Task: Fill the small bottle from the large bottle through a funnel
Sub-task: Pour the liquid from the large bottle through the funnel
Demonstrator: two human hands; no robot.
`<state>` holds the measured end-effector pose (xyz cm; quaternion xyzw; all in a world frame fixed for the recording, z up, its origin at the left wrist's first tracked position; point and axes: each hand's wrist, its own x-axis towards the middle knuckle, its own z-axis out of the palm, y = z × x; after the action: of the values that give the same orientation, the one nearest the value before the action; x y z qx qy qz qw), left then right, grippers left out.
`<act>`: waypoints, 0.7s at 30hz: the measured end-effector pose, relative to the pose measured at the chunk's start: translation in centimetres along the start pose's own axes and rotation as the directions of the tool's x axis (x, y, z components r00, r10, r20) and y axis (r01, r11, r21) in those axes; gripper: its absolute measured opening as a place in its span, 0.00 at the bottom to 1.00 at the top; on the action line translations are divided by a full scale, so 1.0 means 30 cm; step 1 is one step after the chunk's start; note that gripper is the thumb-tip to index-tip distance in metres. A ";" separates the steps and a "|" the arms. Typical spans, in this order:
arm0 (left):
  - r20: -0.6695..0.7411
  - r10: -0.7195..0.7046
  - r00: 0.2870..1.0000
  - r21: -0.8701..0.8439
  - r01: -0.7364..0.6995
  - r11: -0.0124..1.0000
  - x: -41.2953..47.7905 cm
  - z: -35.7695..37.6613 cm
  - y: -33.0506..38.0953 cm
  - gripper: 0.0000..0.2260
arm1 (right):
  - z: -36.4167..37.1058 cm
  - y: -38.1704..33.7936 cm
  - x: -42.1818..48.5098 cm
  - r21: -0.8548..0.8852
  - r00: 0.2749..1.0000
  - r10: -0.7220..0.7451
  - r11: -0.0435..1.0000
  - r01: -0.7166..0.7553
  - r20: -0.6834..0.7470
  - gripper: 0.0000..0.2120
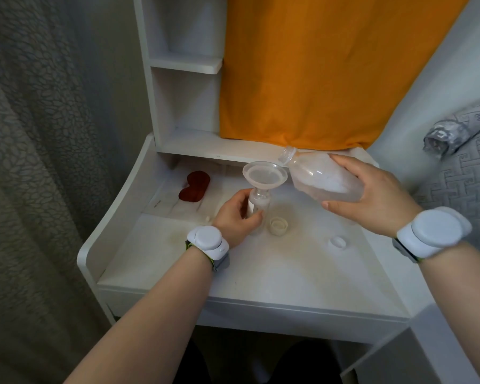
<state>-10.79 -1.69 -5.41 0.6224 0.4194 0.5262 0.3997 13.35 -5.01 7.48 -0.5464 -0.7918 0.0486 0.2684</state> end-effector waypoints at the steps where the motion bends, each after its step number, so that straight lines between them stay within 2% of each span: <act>1: 0.000 0.003 1.000 0.004 -0.003 1.000 0.000 0.000 0.000 0.18 | -0.004 0.001 0.006 -0.009 1.000 -0.002 1.000 0.002 0.004 0.37; 21: 0.018 0.010 1.000 -0.011 -0.010 1.000 0.002 -0.003 -0.010 0.19 | -0.040 -0.027 0.039 -0.159 0.998 -0.055 0.986 0.057 0.011 0.36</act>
<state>-10.91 -1.53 -5.65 0.6272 0.4098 0.5248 0.4041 12.93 -4.54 9.24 -0.5435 -0.8092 -0.0204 0.2224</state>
